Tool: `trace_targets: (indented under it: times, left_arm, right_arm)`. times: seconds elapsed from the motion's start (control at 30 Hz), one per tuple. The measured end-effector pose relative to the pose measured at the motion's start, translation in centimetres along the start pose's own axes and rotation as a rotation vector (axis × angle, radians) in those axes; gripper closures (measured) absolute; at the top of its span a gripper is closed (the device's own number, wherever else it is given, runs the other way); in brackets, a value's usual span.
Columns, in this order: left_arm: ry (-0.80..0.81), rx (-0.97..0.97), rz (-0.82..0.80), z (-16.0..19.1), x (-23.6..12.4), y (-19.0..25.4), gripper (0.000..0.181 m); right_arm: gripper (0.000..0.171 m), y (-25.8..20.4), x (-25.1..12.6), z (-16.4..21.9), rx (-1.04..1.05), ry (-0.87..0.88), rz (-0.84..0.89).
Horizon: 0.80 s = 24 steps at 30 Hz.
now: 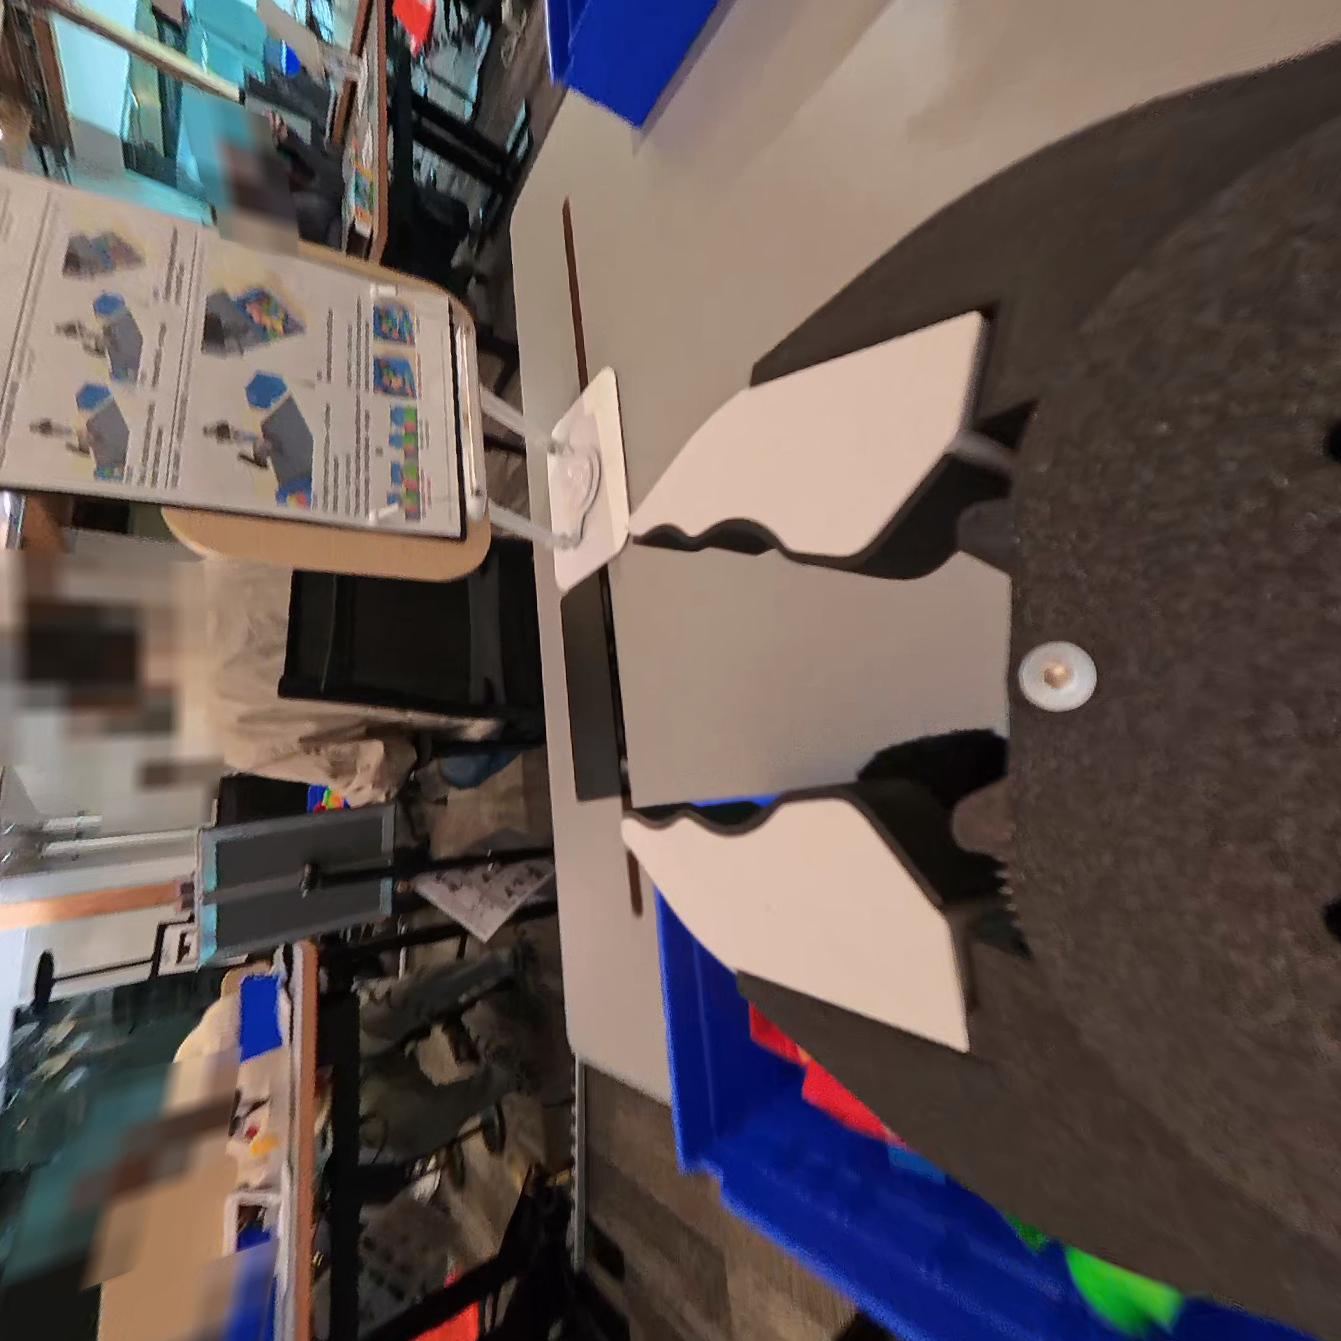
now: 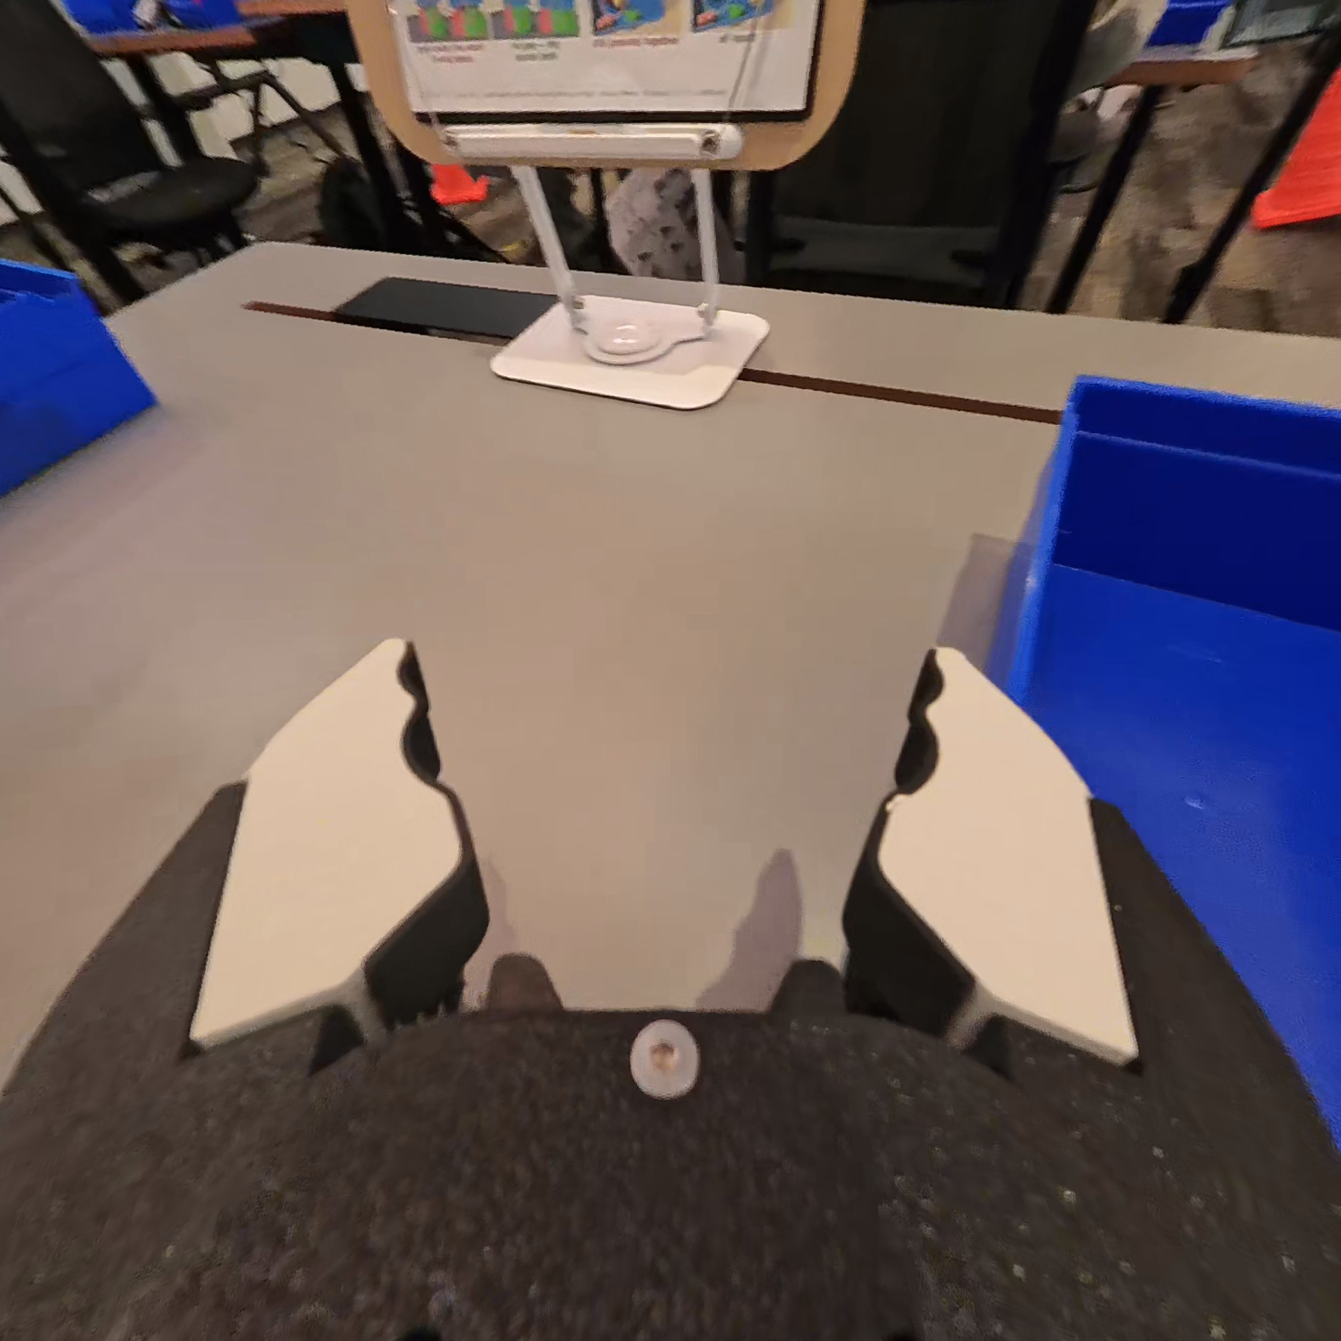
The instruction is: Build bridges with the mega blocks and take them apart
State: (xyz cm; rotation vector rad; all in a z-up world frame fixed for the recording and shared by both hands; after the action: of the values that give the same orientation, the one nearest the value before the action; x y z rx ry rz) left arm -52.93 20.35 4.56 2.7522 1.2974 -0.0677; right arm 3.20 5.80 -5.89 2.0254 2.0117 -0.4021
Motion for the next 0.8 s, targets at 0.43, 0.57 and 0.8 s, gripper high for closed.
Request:
trace_targets:
  times: [0.43,0.57,0.8]
  left_arm:
    - [-0.007,-0.169,0.270,4.3,-1.8,8.7,0.181]
    - [-0.044,-0.199,0.305,4.8,-2.8,10.2,0.181]
    - [-0.134,-0.087,0.131,5.8,-2.6,10.6,0.110]
  right_arm:
    - [0.087,0.1,-1.4,0.1,-0.020,0.043,0.290]
    - [0.085,-0.8,-1.6,0.5,-0.020,0.037,0.266]
    - [0.082,-1.3,-1.4,0.7,-0.003,0.019,0.238]
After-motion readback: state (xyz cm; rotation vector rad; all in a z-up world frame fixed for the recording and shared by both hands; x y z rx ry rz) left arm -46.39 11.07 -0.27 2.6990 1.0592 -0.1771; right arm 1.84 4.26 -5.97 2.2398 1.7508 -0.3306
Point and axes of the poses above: each gripper's, where its closed fingertips meet, x out along the fingers, z out of its underside, y = z × x across the jaws, the point moved 2 cm from there along -x, back along the fingers, and after that the axes turned 10 degrees about z, right-handed, at the moved point
